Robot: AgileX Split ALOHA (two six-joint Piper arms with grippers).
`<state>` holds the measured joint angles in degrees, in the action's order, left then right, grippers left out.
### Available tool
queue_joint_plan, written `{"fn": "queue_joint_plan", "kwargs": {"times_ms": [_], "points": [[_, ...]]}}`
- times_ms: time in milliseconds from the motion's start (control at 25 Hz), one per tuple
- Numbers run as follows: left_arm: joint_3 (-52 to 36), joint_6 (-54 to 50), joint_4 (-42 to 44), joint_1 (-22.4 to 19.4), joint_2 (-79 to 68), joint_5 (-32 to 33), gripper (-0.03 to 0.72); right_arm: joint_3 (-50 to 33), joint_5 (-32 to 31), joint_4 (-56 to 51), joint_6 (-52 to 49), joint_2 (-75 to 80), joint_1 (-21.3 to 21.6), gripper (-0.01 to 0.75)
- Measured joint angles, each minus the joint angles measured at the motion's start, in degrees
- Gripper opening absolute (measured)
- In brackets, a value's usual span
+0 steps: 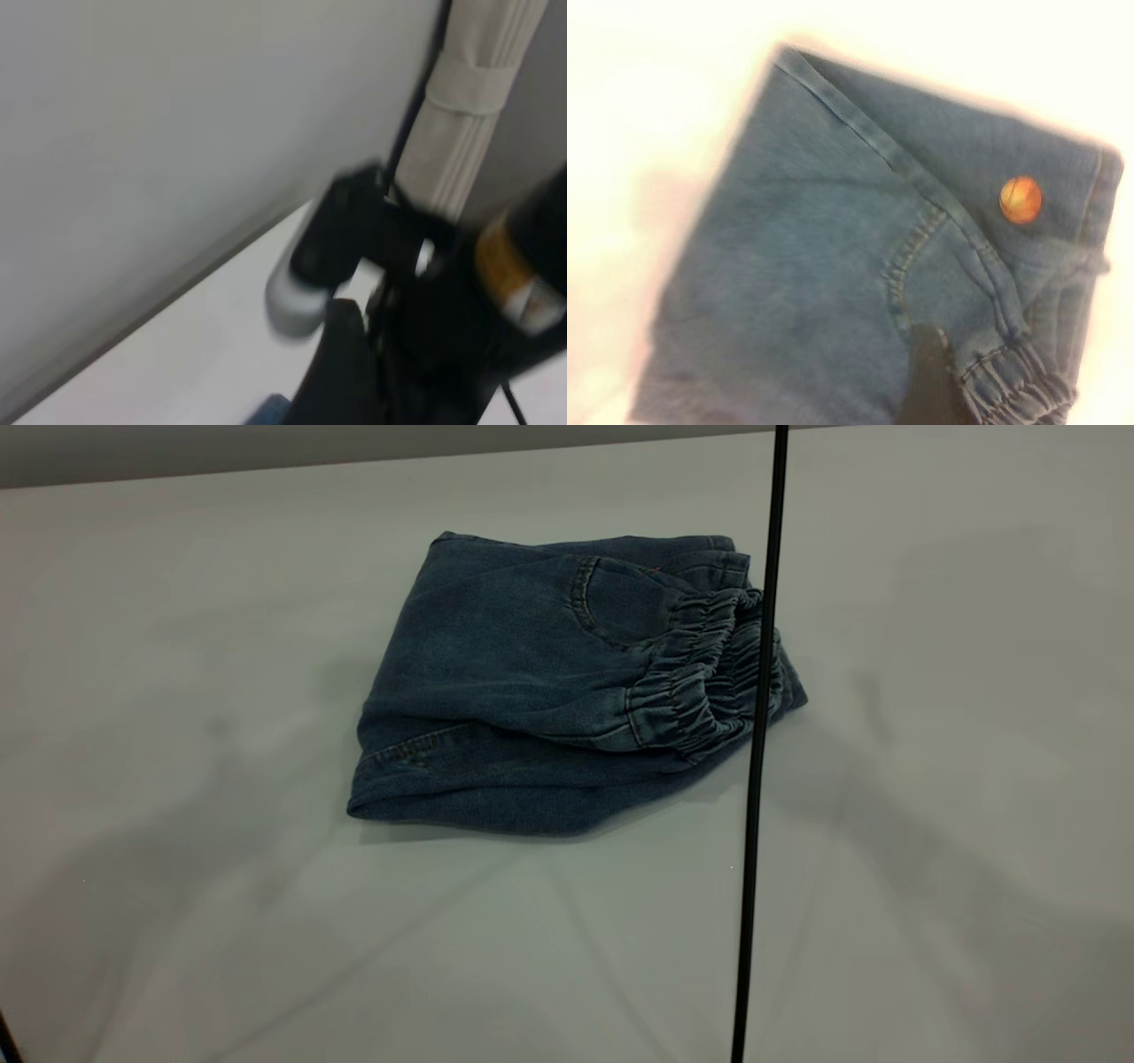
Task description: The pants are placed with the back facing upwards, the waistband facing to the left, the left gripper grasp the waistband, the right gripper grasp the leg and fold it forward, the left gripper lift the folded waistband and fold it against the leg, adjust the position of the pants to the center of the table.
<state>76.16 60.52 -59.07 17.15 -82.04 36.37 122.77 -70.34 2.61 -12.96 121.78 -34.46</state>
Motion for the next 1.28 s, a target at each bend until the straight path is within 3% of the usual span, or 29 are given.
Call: {"fn": "queue_joint_plan", "kwargs": {"times_ms": [320, 680, 1280], "points": [[0.0, -18.3, 18.8, 0.0, 11.4, 12.7, 0.566, -4.1, 0.0, -12.8, 12.6, -19.2, 0.0, 0.377], [-2.1, -41.3, 39.1, 0.1, 23.7, 32.4, 0.561, -23.5, 0.2, -14.2, 17.5, -43.5, 0.0, 0.357], [-28.6, -51.2, 45.4, 0.1, 46.4, 33.4, 0.561, -66.7, 0.4, -8.4, 18.1, -80.4, 0.1, 0.357]]}}
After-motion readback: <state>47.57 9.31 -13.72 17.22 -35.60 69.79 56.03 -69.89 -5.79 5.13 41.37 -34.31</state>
